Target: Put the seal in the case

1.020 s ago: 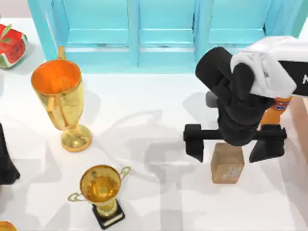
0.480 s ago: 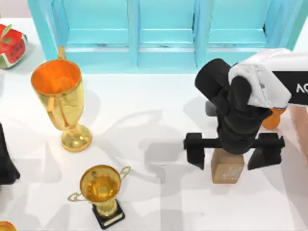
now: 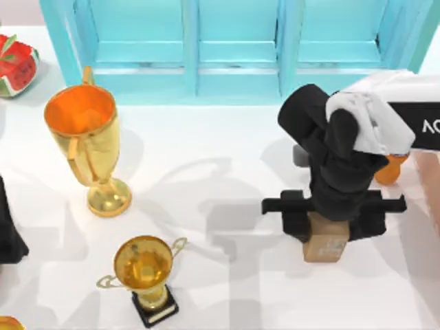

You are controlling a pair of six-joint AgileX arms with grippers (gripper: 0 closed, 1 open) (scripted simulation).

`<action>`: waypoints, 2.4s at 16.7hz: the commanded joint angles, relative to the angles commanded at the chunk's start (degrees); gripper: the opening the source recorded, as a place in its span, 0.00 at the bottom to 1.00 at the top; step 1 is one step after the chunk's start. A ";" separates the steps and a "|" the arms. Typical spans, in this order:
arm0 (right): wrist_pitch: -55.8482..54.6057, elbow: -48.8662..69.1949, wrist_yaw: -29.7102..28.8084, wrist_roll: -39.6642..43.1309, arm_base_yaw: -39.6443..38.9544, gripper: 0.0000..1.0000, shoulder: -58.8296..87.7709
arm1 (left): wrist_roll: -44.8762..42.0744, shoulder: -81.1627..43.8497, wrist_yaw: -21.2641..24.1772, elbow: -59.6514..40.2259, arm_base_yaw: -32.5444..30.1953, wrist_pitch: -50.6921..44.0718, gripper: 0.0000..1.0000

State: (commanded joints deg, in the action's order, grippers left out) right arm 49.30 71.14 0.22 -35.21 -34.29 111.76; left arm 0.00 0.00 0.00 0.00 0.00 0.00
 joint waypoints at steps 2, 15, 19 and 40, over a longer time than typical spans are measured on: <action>0.00 0.00 0.00 0.00 0.00 0.10 0.00 | 0.00 0.00 0.00 0.00 0.00 0.00 1.00; 2.28 1.99 0.01 0.08 0.04 0.00 -0.62 | 0.00 0.00 0.00 0.00 0.00 0.00 1.00; 11.96 8.54 -0.09 0.02 0.13 0.00 -2.82 | 0.00 0.00 0.00 0.00 0.00 0.00 1.00; 28.38 19.55 -0.27 34.49 34.29 0.00 -6.85 | 0.00 0.00 0.00 0.00 0.00 0.00 1.00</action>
State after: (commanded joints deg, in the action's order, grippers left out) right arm 77.67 90.70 -0.05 -0.72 0.00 104.91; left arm 0.00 0.00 0.00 0.00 0.00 0.00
